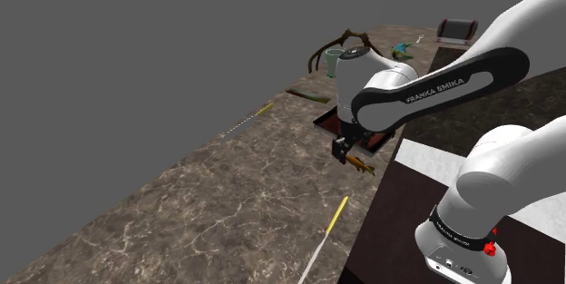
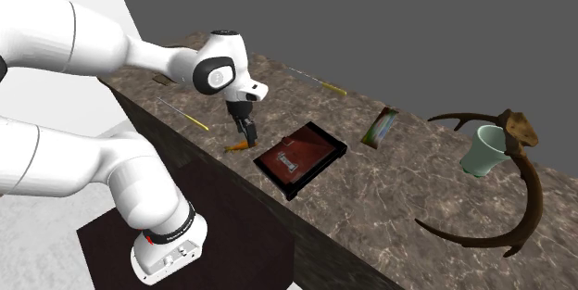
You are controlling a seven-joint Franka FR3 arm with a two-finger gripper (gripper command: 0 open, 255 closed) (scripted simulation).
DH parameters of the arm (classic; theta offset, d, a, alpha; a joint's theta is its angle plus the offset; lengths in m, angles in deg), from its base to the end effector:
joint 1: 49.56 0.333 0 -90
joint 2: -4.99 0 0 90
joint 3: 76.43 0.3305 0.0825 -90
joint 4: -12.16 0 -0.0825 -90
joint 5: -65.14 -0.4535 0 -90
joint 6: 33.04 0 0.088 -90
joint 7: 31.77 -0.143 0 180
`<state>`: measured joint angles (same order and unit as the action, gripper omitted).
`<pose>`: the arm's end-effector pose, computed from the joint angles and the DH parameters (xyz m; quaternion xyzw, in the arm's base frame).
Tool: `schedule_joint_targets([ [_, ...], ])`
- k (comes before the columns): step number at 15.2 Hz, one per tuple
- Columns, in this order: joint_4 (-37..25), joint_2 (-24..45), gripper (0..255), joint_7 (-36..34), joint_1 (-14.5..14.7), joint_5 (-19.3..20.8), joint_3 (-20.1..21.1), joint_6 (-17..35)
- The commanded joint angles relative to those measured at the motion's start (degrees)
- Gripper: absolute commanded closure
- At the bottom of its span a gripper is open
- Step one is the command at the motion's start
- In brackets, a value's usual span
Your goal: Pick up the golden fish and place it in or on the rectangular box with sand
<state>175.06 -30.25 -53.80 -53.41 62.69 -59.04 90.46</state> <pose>0.3575 0.0603 0.2821 0.9897 -0.1167 -0.0247 0.0793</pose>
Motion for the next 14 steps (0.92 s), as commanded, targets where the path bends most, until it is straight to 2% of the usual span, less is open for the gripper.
schedule_joint_targets([
  [1,1.34,1.22,0,-0.12,-0.28,0.16,0.19,2.6],
  [9,1.34,1.21,0,-0.11,-0.28,0.16,0.19,2.58],
  [10,1.34,1.21,255,-0.11,-0.28,0.16,0.19,2.58],
  [14,1.34,1.21,255,-0.11,-0.28,0.16,0.19,2.58],
])
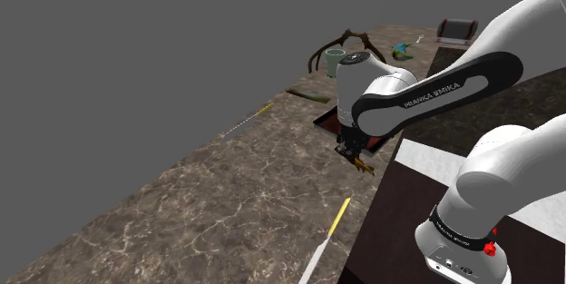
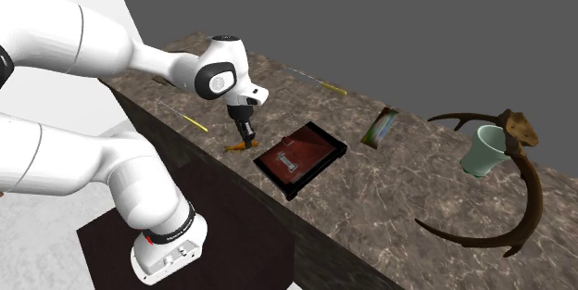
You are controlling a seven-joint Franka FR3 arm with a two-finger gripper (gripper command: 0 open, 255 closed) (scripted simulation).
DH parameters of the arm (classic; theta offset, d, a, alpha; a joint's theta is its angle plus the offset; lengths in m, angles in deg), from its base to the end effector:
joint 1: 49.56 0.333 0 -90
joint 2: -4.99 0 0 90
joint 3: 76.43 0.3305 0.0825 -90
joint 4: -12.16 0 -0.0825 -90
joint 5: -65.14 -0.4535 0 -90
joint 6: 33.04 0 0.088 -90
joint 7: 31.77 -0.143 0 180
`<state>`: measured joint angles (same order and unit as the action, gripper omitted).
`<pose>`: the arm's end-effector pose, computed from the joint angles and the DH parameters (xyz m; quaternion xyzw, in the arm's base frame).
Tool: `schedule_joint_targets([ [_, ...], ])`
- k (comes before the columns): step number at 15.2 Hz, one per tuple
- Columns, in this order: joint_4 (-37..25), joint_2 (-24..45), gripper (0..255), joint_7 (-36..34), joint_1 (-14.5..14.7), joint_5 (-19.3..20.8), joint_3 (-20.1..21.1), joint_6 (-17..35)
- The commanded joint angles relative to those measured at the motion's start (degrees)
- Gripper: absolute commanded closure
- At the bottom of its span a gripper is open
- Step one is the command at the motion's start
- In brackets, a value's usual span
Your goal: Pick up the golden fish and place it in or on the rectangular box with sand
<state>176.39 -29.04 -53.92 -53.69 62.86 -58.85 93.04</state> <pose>0.3547 0.0574 0.2671 0.9897 -0.1167 -0.0243 0.0793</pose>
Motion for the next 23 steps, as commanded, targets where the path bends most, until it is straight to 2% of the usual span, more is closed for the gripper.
schedule_joint_targets([
  [1,0.01,0.01,255,0.0,0.0,-0.01,0.0,0.01],
  [5,0.01,0.02,255,0.0,0.0,0.0,0.0,0.02],
  [23,-9.47,-8.05,255,2.39,0.37,0.43,-2.68,-17.36],
])
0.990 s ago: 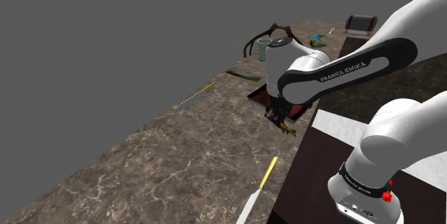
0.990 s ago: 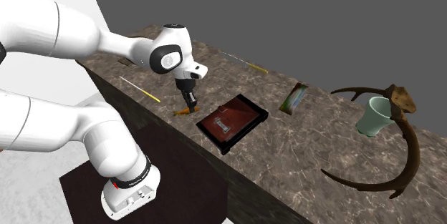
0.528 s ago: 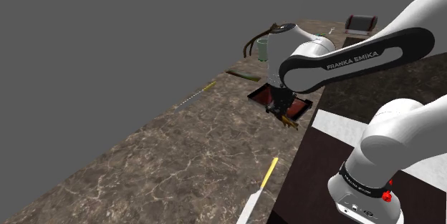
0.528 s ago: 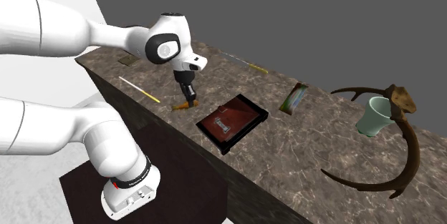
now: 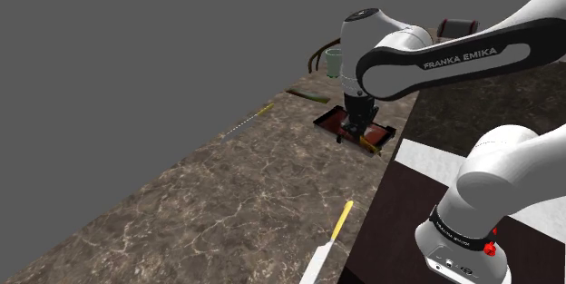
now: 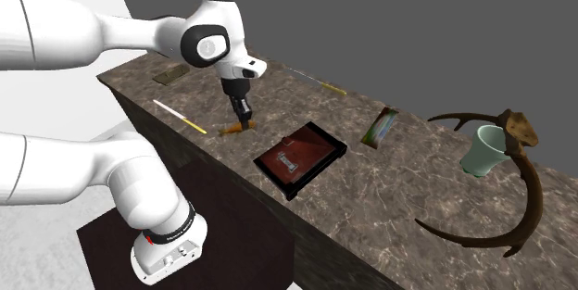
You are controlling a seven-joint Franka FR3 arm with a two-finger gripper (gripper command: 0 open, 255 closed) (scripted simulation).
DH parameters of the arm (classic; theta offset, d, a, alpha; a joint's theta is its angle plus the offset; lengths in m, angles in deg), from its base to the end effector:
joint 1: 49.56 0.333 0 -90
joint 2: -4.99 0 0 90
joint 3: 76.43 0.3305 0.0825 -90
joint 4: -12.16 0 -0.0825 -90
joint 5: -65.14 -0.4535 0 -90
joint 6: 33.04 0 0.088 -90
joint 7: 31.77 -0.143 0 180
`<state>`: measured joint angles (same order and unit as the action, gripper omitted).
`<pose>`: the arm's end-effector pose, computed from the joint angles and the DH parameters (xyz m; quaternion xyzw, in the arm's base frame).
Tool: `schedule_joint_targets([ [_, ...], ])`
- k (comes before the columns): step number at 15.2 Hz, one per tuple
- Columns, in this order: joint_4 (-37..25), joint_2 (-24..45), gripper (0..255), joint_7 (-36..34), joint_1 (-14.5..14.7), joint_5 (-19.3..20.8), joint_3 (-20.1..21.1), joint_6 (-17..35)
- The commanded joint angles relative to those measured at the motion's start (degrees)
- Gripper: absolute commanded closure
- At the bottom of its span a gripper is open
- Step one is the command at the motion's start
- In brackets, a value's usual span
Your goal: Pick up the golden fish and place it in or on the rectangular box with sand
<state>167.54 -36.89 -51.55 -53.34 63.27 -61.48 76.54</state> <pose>0.3639 0.0582 0.3729 0.9897 -0.1166 -0.0241 0.0792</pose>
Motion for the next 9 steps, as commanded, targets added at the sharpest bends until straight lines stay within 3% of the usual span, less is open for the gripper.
schedule_joint_targets([
  [1,-1.25,-0.44,255,0.12,0.0,0.07,-0.17,-1.71],
  [5,-3.71,-1.14,255,0.48,-0.1,0.3,-0.59,-4.84],
  [9,-7.29,4.8,255,4.61,-3.77,4.01,-3.98,-2.09],
])
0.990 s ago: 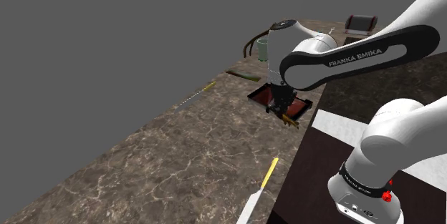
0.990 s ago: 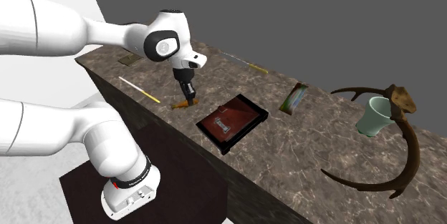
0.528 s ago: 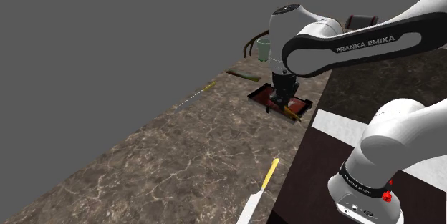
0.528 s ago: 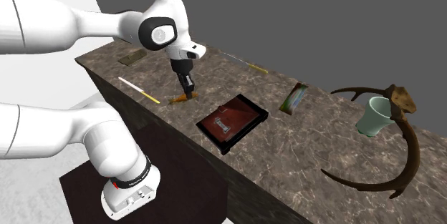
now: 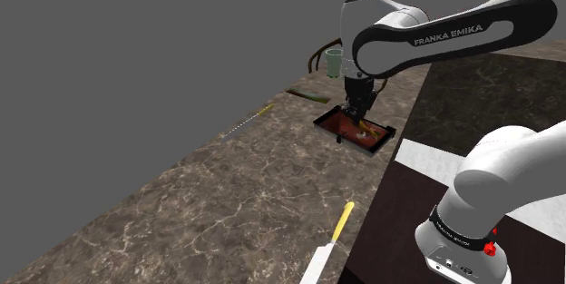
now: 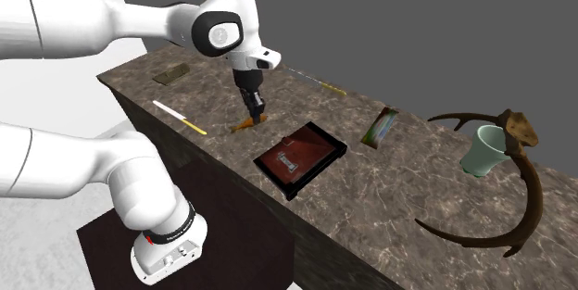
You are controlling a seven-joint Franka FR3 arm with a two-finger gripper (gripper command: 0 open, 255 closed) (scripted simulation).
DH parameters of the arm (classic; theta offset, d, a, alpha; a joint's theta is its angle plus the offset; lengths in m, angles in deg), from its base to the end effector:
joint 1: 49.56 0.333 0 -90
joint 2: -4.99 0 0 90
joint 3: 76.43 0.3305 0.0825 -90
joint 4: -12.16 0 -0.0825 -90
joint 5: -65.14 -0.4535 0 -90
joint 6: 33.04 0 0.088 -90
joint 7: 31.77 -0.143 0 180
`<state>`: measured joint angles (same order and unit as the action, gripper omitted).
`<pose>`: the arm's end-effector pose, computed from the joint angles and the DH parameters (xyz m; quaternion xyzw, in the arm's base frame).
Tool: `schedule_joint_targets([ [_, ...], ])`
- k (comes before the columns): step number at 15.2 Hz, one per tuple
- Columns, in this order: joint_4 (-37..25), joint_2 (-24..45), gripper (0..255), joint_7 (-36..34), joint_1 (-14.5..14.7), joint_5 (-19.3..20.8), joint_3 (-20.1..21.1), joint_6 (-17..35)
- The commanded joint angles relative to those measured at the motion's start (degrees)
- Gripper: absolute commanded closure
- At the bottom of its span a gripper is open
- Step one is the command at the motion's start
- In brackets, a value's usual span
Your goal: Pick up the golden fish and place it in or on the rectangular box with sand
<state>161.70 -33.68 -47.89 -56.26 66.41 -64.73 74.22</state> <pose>0.3900 0.0237 0.4056 0.9897 -0.1170 -0.0243 0.0788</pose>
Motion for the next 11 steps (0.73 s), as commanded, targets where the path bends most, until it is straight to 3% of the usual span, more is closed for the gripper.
schedule_joint_targets([
  [1,-2.53,3.17,255,1.9,-1.67,1.71,-1.53,0.84],
  [11,-16.71,20.16,255,10.44,-7.88,7.55,-8.18,4.77],
])
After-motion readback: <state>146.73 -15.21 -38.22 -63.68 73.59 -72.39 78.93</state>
